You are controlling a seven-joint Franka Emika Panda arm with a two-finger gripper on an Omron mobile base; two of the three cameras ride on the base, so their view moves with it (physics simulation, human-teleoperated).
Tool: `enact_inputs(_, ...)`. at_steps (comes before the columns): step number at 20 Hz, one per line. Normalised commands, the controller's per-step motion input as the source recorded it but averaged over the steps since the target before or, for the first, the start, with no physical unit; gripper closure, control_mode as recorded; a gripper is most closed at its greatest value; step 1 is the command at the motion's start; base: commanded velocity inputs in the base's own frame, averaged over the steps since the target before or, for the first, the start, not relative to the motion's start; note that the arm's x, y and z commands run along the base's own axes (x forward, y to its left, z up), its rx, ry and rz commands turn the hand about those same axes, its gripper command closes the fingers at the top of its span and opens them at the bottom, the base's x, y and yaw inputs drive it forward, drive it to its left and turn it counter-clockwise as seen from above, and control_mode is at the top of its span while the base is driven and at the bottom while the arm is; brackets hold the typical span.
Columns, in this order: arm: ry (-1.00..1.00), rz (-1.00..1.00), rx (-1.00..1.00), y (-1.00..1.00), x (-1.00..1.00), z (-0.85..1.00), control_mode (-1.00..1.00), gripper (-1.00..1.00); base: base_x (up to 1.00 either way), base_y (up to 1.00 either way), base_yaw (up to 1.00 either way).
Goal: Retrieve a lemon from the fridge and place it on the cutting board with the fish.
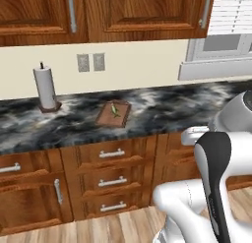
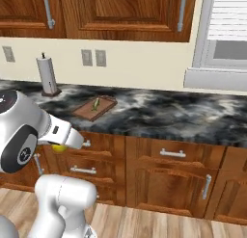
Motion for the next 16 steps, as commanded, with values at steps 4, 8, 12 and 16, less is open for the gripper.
enact_inputs(4,0.00,0.00,0.00,0.00,0.00,0.00,1.00,1.00,0.54,0.97,-0.36)
enact_inputs(8,0.00,0.00,0.00,0.00,0.00,0.00,1.00,1.00,0.61,0.78,-0.31)
enact_inputs(12,0.00,0.00,0.00,0.00,0.00,0.00,1.00,1.00,0.64,0.66,-0.28)
enact_inputs(16,0.00,0.00,0.00,0.00,0.00,0.00,1.00,1.00,0.60,0.39,-0.17)
